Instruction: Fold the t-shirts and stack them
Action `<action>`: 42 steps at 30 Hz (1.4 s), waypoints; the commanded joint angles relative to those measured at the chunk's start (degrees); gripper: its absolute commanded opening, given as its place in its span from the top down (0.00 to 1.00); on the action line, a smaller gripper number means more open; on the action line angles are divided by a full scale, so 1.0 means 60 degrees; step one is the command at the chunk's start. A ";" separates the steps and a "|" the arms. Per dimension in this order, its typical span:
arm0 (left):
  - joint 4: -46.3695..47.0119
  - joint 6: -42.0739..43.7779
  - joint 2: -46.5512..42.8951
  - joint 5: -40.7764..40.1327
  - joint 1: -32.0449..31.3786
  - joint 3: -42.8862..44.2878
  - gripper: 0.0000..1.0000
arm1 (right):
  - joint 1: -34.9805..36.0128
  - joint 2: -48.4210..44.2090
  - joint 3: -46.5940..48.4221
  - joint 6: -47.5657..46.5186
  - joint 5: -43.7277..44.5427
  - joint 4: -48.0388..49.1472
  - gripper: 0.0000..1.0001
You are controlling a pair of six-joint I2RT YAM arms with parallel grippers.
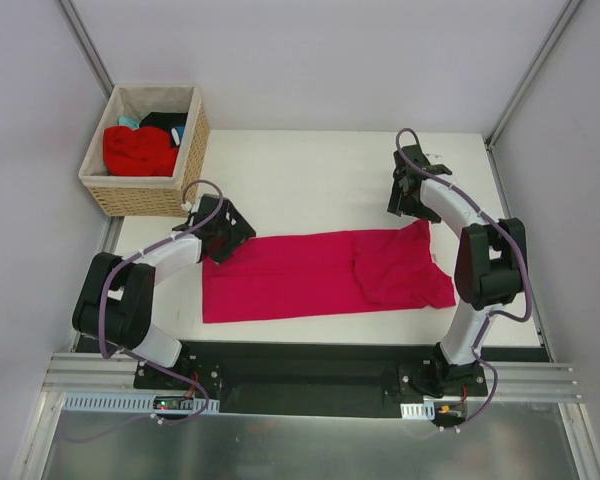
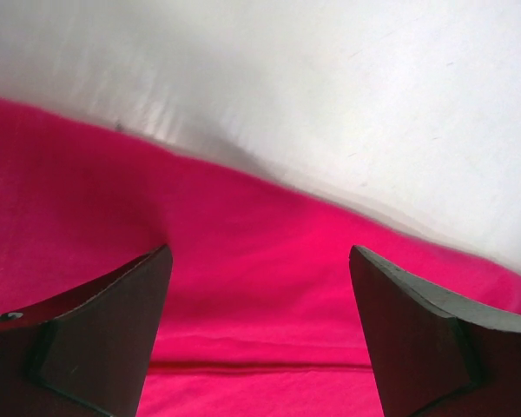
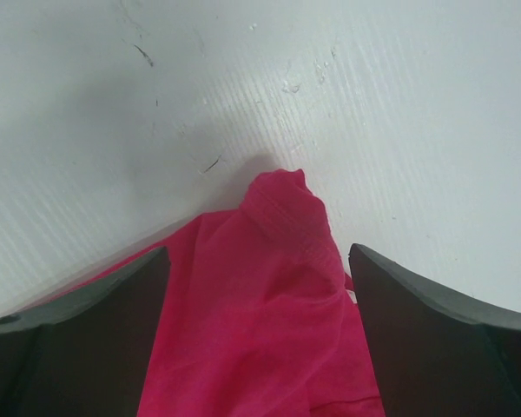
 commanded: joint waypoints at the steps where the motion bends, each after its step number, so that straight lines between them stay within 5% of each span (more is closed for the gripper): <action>1: 0.0482 -0.0001 0.0206 0.0286 0.0094 0.0684 0.16 | -0.0059 -0.0063 0.0466 -0.0220 -0.0176 0.0054 0.12; 42: 0.1743 -0.0074 0.0001 0.0784 0.0606 -0.1380 0.16 | -0.1787 0.0845 -0.0589 0.1201 0.0967 -0.1689 0.12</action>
